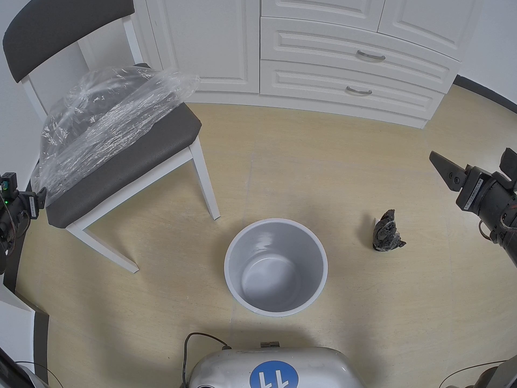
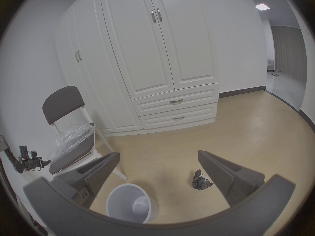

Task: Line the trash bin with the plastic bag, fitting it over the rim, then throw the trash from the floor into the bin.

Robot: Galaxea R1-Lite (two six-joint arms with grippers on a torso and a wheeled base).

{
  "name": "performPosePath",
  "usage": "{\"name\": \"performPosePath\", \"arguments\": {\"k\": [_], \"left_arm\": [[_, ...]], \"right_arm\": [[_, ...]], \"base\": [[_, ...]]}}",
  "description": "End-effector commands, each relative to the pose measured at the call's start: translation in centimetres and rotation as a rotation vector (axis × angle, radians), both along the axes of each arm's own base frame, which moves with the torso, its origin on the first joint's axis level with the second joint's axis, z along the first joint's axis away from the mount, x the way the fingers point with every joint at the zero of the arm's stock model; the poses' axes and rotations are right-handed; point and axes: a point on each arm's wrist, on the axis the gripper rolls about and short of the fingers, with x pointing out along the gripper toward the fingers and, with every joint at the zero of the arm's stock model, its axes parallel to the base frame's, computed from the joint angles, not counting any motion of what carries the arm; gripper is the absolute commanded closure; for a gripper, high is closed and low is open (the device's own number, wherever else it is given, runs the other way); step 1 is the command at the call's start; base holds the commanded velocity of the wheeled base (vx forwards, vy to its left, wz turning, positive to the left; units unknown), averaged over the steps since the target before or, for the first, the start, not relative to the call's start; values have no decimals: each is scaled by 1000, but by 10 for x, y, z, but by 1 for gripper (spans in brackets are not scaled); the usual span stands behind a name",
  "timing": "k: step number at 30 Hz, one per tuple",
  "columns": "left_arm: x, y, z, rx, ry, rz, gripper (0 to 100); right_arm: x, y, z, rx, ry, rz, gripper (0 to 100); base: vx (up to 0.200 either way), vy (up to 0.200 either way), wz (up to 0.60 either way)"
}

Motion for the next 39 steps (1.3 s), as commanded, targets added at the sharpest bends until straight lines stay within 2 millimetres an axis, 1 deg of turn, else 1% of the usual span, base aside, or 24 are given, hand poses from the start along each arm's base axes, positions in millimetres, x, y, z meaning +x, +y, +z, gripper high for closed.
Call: {"name": "performPosePath", "arguments": {"k": [1, 4, 11, 14, 16, 27, 31, 39], "left_arm": [[3, 2, -1, -3, 0, 2, 0], [4, 3, 1, -5, -19, 7, 0], [1, 8, 17, 33, -153, 32, 0], [0, 8, 30, 97, -280, 30, 0], [-1, 8, 34, 120, -325, 29, 0], [-1, 7, 39, 134, -358, 27, 0], [-4, 6, 46, 145, -416, 24, 0], [-9, 3, 52, 167, -458, 23, 0]], "right_arm": [[-2, 1, 1, 3, -6, 9, 0], [-2, 1, 1, 3, -6, 9, 0], [-3, 0, 2, 6, -11, 9, 0], [-3, 1, 4, 17, -34, 11, 0], [-3, 2, 6, 24, -48, 14, 0], [-3, 2, 6, 29, -54, 16, 0], [-3, 2, 6, 28, -52, 16, 0], [-3, 2, 6, 30, -53, 16, 0]], "base": [[0, 0, 0], [0, 0, 0], [0, 0, 0], [0, 0, 0], [0, 0, 0], [0, 0, 0], [0, 0, 0], [0, 0, 0]]}}
